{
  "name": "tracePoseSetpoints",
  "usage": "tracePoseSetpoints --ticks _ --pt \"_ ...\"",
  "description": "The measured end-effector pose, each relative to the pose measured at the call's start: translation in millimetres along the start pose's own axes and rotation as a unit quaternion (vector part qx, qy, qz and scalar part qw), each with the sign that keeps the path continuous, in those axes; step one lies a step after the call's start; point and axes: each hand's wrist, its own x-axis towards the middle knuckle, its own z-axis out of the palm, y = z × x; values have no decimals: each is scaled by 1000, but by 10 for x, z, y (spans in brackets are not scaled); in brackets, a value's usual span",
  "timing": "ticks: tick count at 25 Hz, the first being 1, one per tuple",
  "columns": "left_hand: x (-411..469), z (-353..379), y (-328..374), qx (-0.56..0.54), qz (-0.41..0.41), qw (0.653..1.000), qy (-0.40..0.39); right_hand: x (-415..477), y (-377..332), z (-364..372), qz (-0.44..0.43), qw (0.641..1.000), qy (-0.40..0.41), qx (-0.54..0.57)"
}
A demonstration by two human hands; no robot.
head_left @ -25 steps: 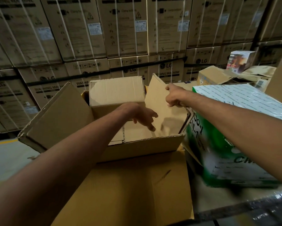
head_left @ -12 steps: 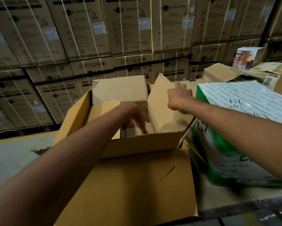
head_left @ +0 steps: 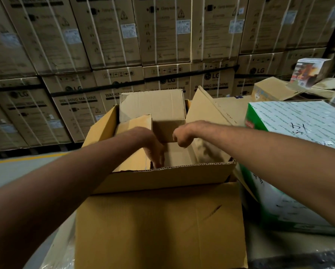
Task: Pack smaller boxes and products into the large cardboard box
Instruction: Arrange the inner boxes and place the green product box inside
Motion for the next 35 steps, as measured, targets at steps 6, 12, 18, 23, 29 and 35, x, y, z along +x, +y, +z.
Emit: tracePoseSetpoints --ticks 6,12,18,23,29,35 --pt "-331 35 -220 -48 -2 995 84 199 -409 -120 -108 956 -81 262" --pt "-978 260 -1160 -157 -105 955 227 312 -971 -703 -205 905 7 374" --pt "-879 1045 -1654 -305 -204 882 296 427 -1734 -763 -245 937 11 249" --pt "-883 1056 -1662 -296 -207 881 304 530 -1811 -633 -226 949 7 220" --pt "-878 784 -1471 -205 -197 915 287 391 -1374 -683 -222 933 13 282" --pt "-817 734 -1396 -168 -217 916 293 203 -1095 -605 -212 927 -1 308"
